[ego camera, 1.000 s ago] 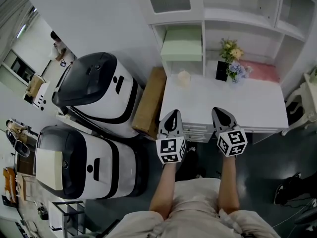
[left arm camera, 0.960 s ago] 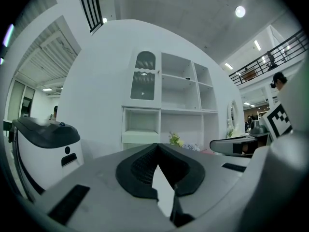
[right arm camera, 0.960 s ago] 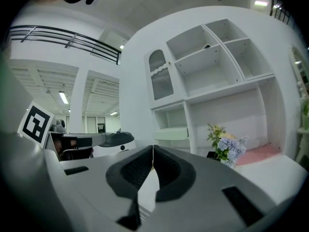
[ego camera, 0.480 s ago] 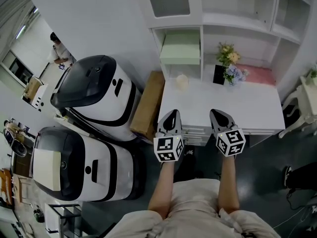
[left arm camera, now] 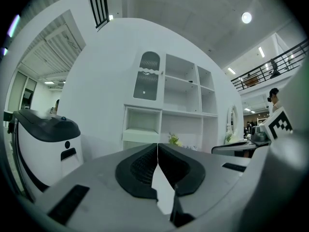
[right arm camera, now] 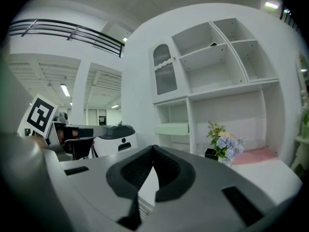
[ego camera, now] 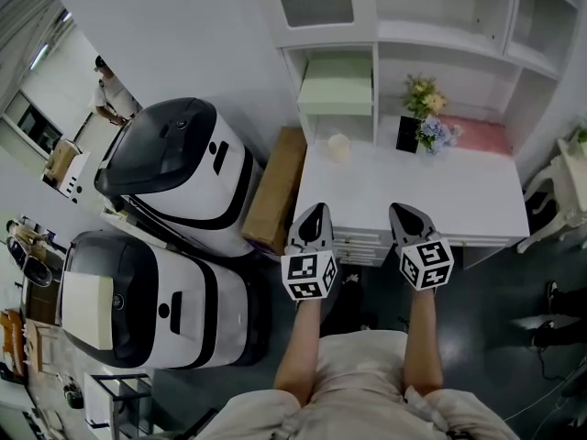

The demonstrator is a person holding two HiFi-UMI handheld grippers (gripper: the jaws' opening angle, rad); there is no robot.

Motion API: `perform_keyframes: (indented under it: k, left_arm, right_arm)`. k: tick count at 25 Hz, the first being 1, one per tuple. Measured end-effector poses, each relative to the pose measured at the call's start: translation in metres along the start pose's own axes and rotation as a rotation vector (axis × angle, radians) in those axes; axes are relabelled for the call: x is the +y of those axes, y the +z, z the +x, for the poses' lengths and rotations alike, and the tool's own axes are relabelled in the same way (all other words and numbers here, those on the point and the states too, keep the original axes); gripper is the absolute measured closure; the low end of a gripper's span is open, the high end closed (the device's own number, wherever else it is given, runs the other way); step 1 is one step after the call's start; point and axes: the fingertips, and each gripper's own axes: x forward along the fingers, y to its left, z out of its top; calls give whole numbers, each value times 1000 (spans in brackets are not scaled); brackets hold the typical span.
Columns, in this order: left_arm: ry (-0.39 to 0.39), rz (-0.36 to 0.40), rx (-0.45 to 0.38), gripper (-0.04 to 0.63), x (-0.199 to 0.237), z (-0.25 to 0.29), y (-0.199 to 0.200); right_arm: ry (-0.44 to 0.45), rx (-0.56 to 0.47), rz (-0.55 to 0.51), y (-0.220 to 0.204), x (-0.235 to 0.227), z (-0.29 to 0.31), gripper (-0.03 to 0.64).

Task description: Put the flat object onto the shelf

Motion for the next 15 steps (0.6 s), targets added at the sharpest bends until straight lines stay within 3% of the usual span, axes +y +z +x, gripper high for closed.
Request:
perform_keyframes:
  k: [15]
  left_arm:
    - [-21,-9,17,584,-10,9,-9]
  right_arm:
    - [-30,-20,-8,0,-12,-6,549]
